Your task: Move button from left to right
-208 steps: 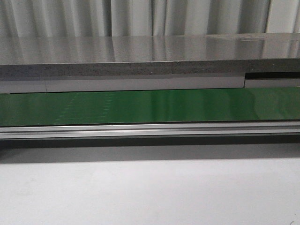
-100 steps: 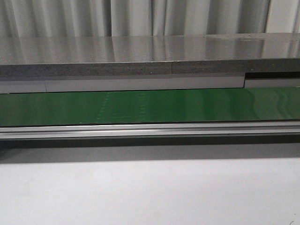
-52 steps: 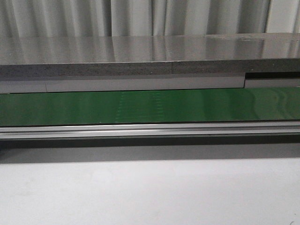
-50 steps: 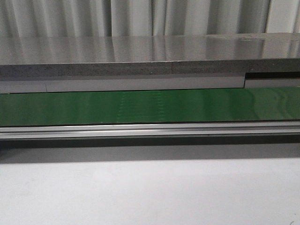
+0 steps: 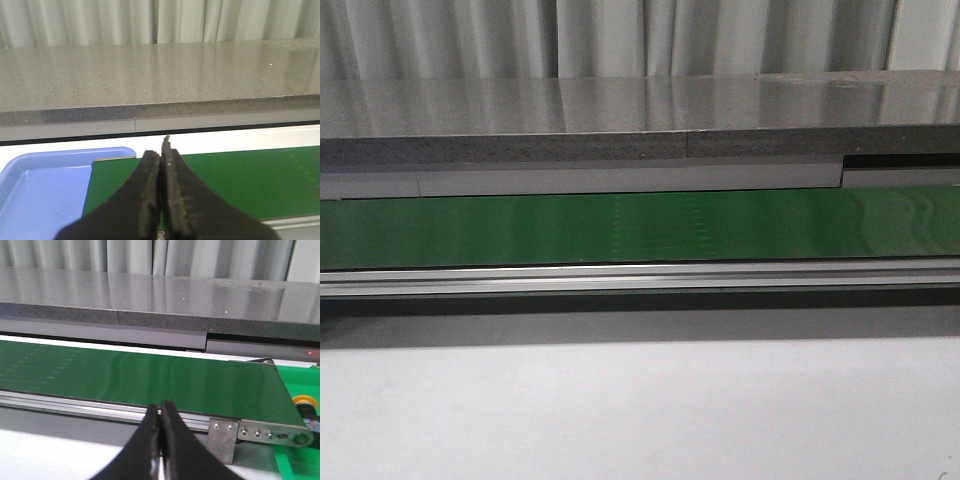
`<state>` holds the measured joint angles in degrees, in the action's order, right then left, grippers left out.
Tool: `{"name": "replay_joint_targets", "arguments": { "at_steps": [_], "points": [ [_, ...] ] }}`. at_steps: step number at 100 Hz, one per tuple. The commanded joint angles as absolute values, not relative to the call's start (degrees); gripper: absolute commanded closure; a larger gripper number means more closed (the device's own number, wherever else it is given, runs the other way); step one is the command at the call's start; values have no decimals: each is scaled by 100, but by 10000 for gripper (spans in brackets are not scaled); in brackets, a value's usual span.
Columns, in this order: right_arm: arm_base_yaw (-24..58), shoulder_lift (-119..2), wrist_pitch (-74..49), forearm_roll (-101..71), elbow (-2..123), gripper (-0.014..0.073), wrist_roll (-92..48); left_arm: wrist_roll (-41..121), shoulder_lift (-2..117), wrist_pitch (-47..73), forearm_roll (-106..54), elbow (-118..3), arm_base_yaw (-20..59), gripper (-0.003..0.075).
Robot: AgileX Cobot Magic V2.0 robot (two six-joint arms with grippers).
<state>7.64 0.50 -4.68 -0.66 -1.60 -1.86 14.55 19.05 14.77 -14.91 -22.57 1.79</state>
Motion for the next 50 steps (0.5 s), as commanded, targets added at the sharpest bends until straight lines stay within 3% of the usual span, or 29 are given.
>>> {"name": "replay_joint_targets", "arguments": {
  "at_steps": [1,25,40,50],
  "points": [
    [757,183,38,0,-71,662,-188,1440,1949,1038,-1573,-2408,223,740],
    [757,183,38,0,-71,662,-188,1244,1949,855,-1035,-2405,223,740],
    [757,183,38,0,-71,662,-188,-563,1792,345,671,-2174,263,740],
    [757,183,38,0,-71,662,-188,-773,1562,0,922,-1894,396,740]
  ]
}}
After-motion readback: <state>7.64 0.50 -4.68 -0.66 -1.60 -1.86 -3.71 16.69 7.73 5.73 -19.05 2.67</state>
